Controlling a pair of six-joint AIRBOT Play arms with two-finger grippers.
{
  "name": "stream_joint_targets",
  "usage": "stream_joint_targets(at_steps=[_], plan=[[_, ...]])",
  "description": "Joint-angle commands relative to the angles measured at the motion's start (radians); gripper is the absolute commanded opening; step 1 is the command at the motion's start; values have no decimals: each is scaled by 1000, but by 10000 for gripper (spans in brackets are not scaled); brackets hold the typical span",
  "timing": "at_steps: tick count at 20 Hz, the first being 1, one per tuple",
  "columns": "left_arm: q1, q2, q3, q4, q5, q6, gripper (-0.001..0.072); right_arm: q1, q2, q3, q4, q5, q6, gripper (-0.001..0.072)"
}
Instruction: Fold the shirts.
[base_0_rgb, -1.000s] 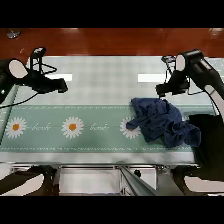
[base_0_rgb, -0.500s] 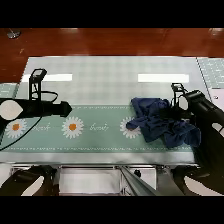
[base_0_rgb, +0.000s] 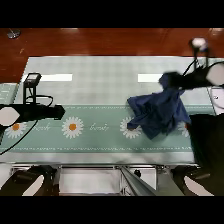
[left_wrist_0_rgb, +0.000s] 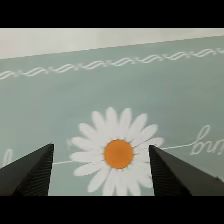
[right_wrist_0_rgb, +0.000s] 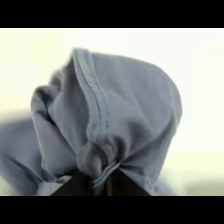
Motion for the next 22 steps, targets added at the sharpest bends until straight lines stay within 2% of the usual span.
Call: stream_joint_targets(at_steps=[1, 7, 11, 13, 15, 16, 20, 22], plan=[[36, 71, -13, 13, -43, 24, 702, 0, 106, 285, 79, 48, -111, 25], [32, 85, -32, -173, 15, 23, 702, 0, 40, 722, 267, 69, -238, 25], [33, 68, -44, -180, 85, 23, 702, 36, -39, 809, 583, 32, -297, 25], [33, 49, -48, -180, 89, 23, 702, 147, -86, 759, 567, 98, -298, 25], [33, 38, -48, -180, 90, 24, 702, 265, -142, 628, 500, 168, -288, 25], [33, 37, -48, -175, 94, 24, 702, 319, -173, 532, 475, 154, -269, 25], [33, 37, -48, -176, 101, 24, 702, 491, -354, 203, 527, -83, -220, 25], [33, 35, -48, -176, 102, 24, 702, 542, -487, 164, 607, -145, -219, 27]])
